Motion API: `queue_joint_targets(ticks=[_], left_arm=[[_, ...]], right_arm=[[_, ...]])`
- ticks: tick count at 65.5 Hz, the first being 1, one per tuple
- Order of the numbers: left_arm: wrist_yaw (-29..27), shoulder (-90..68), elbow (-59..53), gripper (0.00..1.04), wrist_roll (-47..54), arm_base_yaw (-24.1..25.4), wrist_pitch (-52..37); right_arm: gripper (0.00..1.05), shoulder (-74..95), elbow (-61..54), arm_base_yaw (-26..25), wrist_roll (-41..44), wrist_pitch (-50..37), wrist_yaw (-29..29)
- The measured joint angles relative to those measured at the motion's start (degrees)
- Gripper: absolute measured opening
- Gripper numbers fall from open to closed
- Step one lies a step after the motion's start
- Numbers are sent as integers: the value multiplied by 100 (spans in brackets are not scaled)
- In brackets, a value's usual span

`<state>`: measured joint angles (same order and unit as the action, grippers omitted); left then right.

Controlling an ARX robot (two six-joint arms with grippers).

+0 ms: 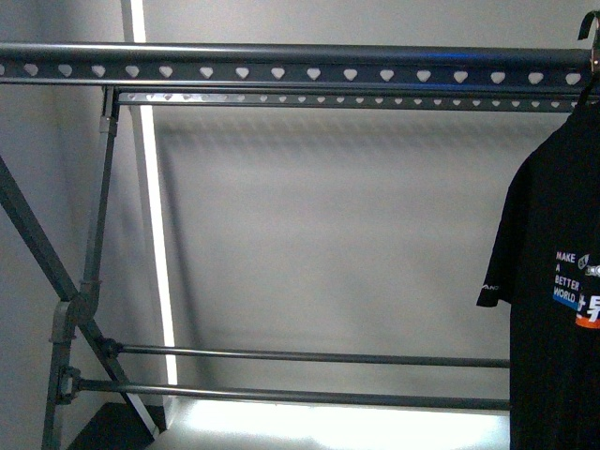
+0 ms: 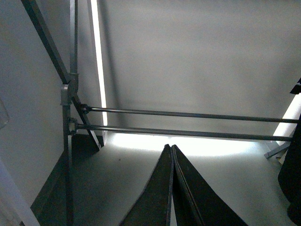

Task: Hang clothes on hanger

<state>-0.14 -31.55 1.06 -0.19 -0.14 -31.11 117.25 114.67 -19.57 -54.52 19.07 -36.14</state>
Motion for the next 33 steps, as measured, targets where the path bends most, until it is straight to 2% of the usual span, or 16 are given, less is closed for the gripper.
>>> queue_joint_targets(ticks=[21,33], left_arm=[[0,960,-2,4,2,0,896],[0,1366,-2,4,2,0,1296]], right_arm=[[4,94,-566,240,55,-339,227],[33,-170,-1373,385,527,-1051,494]])
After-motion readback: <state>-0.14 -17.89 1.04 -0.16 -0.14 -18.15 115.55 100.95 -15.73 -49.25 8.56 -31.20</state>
